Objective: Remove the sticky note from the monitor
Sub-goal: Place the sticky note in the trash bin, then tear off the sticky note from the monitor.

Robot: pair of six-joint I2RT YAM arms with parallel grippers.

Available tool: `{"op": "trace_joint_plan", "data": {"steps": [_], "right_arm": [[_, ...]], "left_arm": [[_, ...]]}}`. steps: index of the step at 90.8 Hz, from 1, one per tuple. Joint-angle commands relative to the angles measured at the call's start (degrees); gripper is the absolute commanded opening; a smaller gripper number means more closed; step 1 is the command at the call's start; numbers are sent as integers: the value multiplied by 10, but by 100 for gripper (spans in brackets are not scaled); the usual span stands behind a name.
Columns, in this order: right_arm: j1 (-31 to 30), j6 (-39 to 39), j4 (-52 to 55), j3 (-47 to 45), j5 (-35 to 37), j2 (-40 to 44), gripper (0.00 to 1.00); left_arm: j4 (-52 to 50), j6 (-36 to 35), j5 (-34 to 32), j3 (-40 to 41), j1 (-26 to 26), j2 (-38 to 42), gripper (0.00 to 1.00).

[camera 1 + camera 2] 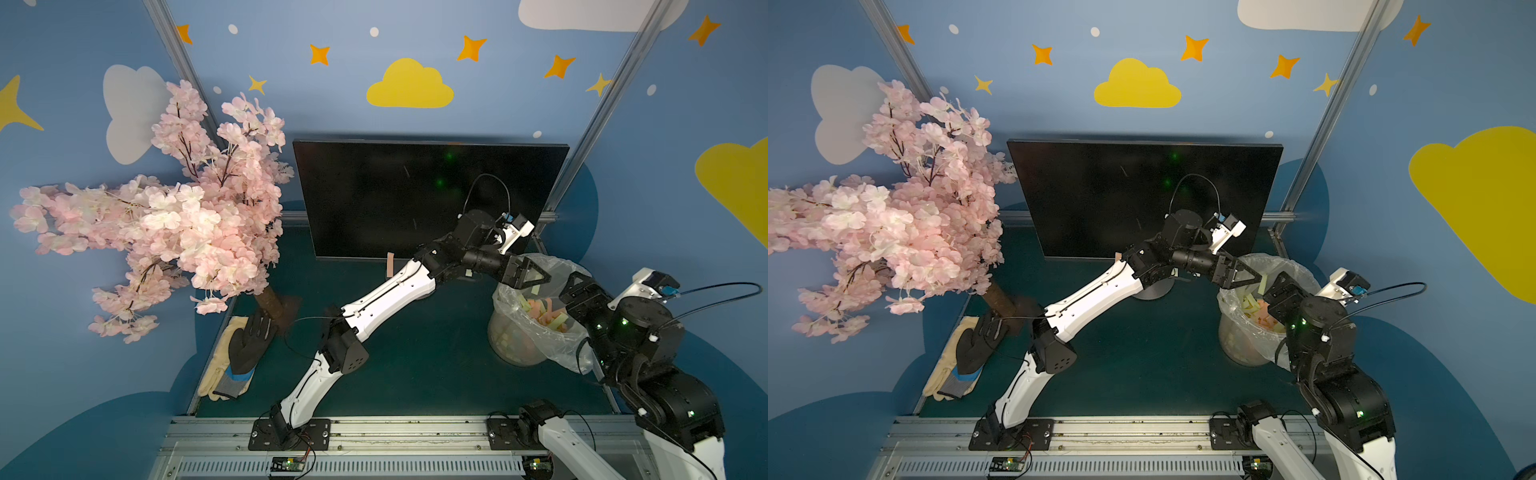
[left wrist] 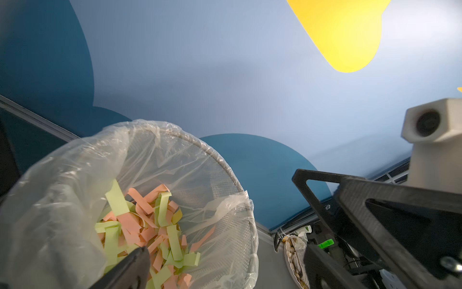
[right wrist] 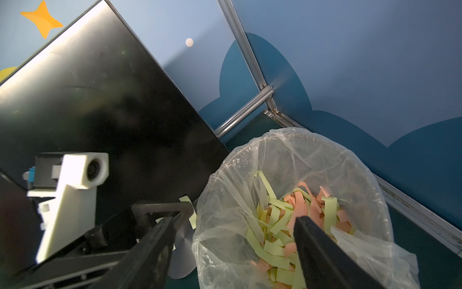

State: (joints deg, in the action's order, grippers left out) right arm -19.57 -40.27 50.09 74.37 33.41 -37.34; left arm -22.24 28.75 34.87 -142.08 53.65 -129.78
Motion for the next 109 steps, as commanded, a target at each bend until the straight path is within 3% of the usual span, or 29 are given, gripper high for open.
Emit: {"op": "trace_joint_plan", "data": {"steps": [1,26,69,84,109], "right_arm": [[1,10,-2,18,3,5,80],[1,31,-18,35,-36,-27,80],[-5,32,-71,90,-245,-171,79],[-54,26,-91,92,-262,-210,78],[-153,40,-109,79,-260,-264,78]], "left_arm": [[-6,-23,-3,25,-20,58,99],[17,-52,-22,167,-58,175,99],[177,-12,-85,613,-195,453,100],[261,47,-92,755,-257,517,99],[340,113,-127,892,-317,576,99]]}}
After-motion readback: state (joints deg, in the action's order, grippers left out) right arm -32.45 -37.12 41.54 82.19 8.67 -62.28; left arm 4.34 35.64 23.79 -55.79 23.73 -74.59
